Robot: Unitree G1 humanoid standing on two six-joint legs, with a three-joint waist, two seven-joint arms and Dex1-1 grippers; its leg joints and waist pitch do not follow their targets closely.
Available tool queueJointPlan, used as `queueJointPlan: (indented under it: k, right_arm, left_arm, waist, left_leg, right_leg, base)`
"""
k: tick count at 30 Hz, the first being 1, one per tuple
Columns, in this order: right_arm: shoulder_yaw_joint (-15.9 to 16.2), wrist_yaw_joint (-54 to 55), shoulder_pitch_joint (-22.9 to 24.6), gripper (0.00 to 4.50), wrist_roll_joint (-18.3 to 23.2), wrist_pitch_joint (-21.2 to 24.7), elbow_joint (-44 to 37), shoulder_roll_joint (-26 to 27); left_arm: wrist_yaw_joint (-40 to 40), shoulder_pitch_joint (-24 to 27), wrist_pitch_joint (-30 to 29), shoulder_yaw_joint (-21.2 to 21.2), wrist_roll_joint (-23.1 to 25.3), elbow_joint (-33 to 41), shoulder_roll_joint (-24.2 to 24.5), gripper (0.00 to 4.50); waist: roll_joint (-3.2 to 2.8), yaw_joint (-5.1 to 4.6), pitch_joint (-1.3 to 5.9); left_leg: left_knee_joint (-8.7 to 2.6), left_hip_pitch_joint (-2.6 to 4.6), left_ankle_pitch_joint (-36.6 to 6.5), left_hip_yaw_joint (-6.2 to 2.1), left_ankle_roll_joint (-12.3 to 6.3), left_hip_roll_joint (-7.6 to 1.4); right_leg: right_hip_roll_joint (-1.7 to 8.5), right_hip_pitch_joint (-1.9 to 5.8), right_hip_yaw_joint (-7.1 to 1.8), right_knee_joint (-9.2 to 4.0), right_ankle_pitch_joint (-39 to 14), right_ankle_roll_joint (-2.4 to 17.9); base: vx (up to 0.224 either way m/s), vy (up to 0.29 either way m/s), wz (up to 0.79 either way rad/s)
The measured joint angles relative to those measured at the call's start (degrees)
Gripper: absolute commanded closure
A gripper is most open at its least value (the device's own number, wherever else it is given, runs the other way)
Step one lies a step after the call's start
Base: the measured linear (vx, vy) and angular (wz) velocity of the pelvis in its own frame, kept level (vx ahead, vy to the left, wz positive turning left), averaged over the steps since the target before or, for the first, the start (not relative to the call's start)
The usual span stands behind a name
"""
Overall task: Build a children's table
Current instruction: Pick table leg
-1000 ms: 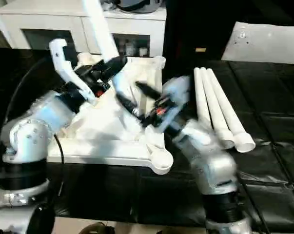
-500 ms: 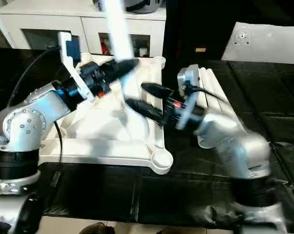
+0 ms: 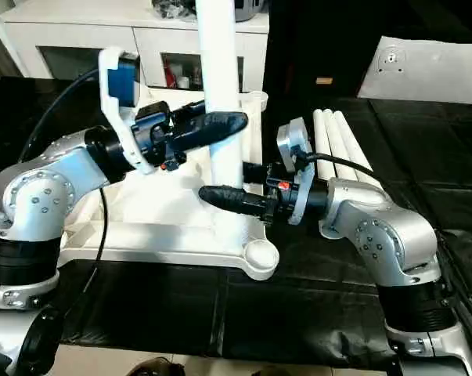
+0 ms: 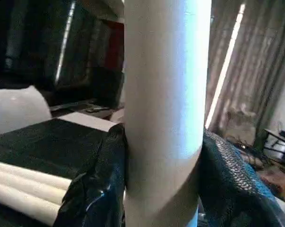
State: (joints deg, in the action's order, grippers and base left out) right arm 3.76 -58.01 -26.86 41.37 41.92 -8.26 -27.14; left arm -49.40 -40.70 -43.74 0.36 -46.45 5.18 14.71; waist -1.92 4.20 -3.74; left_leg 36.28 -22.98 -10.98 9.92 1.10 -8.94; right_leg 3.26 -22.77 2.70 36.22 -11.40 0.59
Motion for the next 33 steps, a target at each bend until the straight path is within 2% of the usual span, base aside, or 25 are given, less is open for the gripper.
queueJointPlan:
  k: [6,18,19,20,22,29,33]
  right_arm:
    - [0.4,-0.2,0.2,2.55,0.1,0.2,0.0,-0.1]
    - [0.6,0.3,0.6,2.59,-0.4,-0.1,-0.1,0.5]
    - [0.6,0.5,0.9,2.59,-0.5,-0.3,-0.1,0.7]
    - [0.6,0.8,1.3,2.59,-0.6,-0.7,-0.3,0.9]
    - [1.2,2.4,2.3,2.59,-1.8,-1.5,-0.7,1.8]
    - [1.7,11.3,4.5,2.61,-7.0,-6.3,-0.7,7.2]
    - [1.6,16.8,5.1,2.61,-10.2,-9.8,-0.6,11.2]
  left_arm:
    - [-0.3,0.0,0.2,-0.4,0.4,-0.1,0.1,2.68]
    - [1.0,0.1,-0.7,-0.3,0.0,-0.1,0.3,2.68]
    - [1.2,0.1,-1.1,-0.2,-0.1,-0.1,0.3,2.12]
    - [1.5,0.1,-1.4,-0.2,-0.1,-0.1,0.3,1.98]
    - [2.5,0.3,-1.3,-0.1,0.0,0.0,0.3,1.92]
    - [7.2,3.8,1.7,-0.5,4.2,2.6,-0.5,1.19]
    - [11.3,6.5,4.3,-1.5,7.9,5.3,-1.0,1.10]
  waist:
    - [0.00,0.45,0.00]
    - [0.00,0.82,0.00]
    - [0.00,0.82,0.00]
    - [0.00,0.85,0.00]
    - [0.00,0.84,0.00]
    - [0.00,0.77,0.00]
    - [0.00,0.68,0.00]
  left_leg:
    - [0.00,0.00,0.0,0.01,0.00,0.00]
    - [0.01,0.00,0.0,0.01,0.00,0.00]
    - [0.00,0.00,0.0,0.01,0.00,0.00]
    - [0.00,0.00,0.0,0.01,0.00,0.00]
    - [0.00,0.00,0.0,0.01,0.00,0.00]
    - [0.00,0.00,0.0,0.02,0.03,0.00]
    - [0.00,0.01,0.0,0.02,0.03,-0.01]
  right_leg:
    - [0.00,0.00,0.00,0.00,0.0,0.0]
    - [0.00,-0.01,0.00,0.02,0.0,0.0]
    - [0.00,-0.01,0.00,0.02,0.0,0.0]
    - [0.00,-0.01,0.00,0.02,0.0,0.0]
    - [0.00,-0.02,0.00,0.02,0.0,0.0]
    - [0.01,-0.04,-0.01,0.03,0.0,0.0]
    - [0.00,-0.03,-0.01,0.04,0.0,0.0]
  base:
    - [0.000,0.000,0.00]
    - [0.000,0.000,0.00]
    - [0.000,0.000,0.00]
    - [0.000,0.000,0.00]
    - [0.000,0.000,0.00]
    - [0.000,0.000,0.00]
    - [0.000,0.000,0.00]
